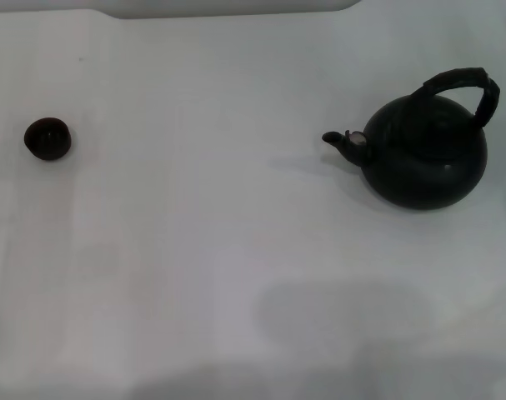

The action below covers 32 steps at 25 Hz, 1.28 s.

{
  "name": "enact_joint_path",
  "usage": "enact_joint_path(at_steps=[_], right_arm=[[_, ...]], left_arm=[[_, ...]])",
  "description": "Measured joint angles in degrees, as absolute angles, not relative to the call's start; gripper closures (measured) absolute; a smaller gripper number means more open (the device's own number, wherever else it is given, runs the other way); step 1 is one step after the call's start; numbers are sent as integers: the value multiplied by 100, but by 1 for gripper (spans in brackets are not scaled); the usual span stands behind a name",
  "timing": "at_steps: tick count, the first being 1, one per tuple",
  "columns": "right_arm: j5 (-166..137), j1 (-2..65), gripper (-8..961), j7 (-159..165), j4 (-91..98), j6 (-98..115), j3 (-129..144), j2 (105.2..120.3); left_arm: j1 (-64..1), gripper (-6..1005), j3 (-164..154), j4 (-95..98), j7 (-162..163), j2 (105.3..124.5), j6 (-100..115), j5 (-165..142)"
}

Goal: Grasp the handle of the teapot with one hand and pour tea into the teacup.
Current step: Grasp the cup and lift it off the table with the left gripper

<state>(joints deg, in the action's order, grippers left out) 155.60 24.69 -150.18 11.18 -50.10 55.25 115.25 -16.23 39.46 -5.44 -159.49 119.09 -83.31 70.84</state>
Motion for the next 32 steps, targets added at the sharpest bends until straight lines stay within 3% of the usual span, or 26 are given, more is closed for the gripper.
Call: enact_joint_path(at_steps=[32], right_arm=[[15616, 2454, 144, -15504, 1112, -5324, 5095, 11531]], left_arm=[[-1586, 108, 3872, -783, -15950, 11926, -8119, 7029]])
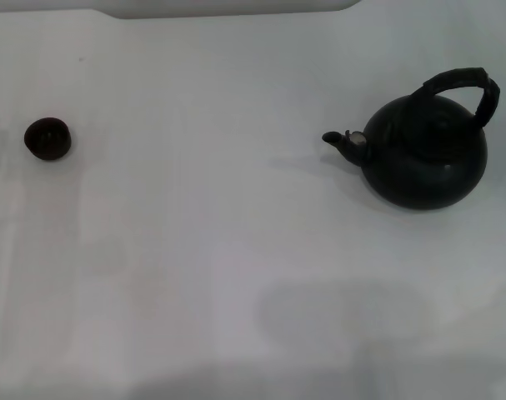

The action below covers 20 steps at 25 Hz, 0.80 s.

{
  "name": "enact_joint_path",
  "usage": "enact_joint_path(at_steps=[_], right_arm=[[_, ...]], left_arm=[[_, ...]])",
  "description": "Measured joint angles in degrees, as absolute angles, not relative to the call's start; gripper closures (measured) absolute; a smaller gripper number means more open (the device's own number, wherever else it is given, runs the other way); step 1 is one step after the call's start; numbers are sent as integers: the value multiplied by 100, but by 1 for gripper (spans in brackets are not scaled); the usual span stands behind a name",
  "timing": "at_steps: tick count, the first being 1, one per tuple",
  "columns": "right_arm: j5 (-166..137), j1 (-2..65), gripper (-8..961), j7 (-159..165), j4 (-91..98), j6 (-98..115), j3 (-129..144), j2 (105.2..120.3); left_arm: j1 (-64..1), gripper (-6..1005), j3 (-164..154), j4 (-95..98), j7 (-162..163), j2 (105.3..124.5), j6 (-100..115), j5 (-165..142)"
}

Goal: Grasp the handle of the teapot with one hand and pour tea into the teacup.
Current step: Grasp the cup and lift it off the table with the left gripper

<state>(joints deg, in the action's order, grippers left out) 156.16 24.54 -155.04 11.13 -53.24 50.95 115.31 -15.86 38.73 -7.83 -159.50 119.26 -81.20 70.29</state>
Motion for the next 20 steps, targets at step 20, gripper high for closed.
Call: enact_joint_path(at_steps=[20], right_arm=[[15556, 2461, 145, -15486, 1119, -5336, 5254, 11531]], left_arm=[[-1634, 108, 3065, -750, -16179, 11927, -7230, 6520]])
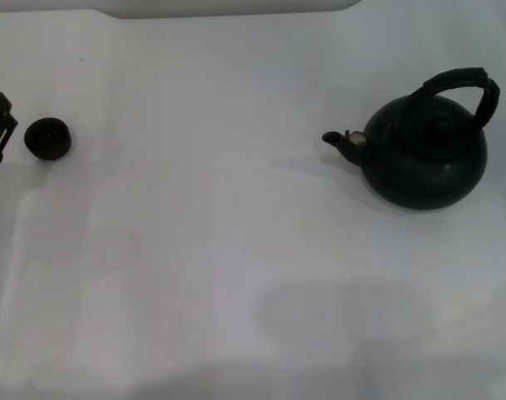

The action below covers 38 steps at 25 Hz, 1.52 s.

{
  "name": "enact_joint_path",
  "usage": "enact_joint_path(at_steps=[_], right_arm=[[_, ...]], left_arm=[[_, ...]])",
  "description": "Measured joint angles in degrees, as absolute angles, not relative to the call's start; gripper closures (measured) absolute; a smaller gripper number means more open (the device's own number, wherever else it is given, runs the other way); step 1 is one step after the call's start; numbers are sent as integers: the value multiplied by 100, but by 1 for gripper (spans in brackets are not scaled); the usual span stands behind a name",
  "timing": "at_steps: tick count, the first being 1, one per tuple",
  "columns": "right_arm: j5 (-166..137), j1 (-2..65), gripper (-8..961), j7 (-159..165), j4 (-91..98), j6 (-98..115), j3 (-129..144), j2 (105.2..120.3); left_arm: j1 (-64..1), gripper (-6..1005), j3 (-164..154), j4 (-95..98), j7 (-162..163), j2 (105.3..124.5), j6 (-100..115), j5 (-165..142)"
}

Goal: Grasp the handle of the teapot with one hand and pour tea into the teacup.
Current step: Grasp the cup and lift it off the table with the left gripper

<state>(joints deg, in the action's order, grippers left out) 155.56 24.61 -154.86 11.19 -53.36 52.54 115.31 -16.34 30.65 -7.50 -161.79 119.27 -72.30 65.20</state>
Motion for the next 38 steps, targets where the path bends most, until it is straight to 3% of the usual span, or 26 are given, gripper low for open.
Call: enact_joint_path(at_steps=[38], right_arm=[[15557, 2514, 144, -15390, 1186, -5344, 5413, 11540]], left_arm=[[-2108, 109, 3059, -701, -16181, 11890, -5733, 5751]])
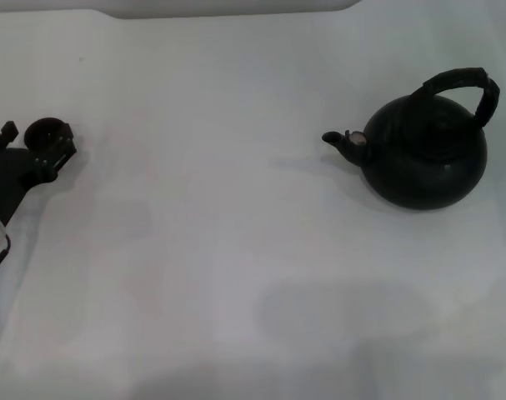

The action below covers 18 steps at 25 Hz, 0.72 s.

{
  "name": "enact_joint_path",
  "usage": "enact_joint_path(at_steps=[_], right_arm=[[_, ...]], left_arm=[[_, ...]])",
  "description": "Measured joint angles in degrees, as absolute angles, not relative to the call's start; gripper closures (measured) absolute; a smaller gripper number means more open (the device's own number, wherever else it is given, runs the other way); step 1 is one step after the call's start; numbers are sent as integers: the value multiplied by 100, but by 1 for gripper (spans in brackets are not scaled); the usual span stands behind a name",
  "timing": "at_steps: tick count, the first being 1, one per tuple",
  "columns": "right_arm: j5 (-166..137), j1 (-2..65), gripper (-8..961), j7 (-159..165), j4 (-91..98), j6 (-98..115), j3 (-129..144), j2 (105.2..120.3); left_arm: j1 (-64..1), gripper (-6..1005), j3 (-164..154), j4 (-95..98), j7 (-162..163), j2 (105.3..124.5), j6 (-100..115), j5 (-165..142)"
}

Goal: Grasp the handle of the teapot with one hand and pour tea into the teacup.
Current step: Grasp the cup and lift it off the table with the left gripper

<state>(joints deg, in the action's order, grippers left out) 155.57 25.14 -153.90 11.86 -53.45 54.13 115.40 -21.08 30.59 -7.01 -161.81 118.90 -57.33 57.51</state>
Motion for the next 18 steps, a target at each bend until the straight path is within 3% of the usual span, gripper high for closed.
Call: enact_joint_path(at_steps=[18], right_arm=[[15556, 2471, 143, -15389, 1186, -5459, 5413, 11539]], left_arm=[[-2179, 109, 3059, -694, -16177, 11891, -5516, 5703]])
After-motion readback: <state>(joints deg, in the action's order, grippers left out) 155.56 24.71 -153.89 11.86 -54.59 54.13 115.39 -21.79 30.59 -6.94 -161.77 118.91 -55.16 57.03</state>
